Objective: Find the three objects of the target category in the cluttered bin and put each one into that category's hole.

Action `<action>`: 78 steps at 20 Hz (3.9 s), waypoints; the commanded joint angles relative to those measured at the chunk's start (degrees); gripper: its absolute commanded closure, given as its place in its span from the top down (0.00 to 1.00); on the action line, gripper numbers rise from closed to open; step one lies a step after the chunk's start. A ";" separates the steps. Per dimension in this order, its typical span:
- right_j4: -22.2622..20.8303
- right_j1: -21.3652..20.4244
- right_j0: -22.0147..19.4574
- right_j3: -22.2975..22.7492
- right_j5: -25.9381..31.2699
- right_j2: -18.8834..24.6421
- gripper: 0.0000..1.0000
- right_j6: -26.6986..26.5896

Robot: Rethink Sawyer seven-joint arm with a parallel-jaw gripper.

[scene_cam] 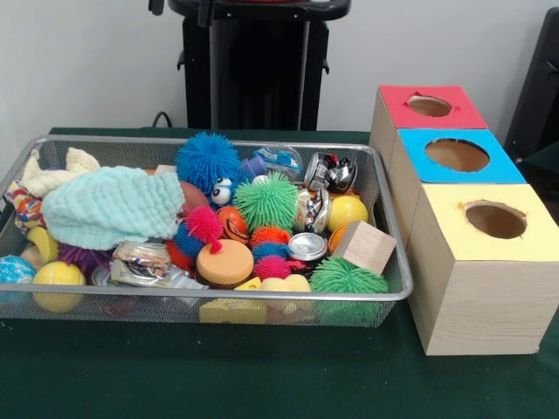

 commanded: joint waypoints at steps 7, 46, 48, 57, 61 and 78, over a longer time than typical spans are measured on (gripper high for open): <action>-1.57 3.48 -11.28 9.06 -1.87 11.92 1.00 -16.81; -29.83 28.82 14.07 -14.27 -23.71 -12.01 1.00 7.93; -29.66 29.11 15.65 -15.18 -25.45 -13.77 1.00 9.23; -23.56 29.31 14.94 -17.27 -27.64 -12.52 1.00 7.03; -24.18 31.25 15.85 -20.37 -26.26 -13.30 1.00 5.42; -25.65 46.40 31.72 -33.27 -34.05 -35.51 1.00 16.07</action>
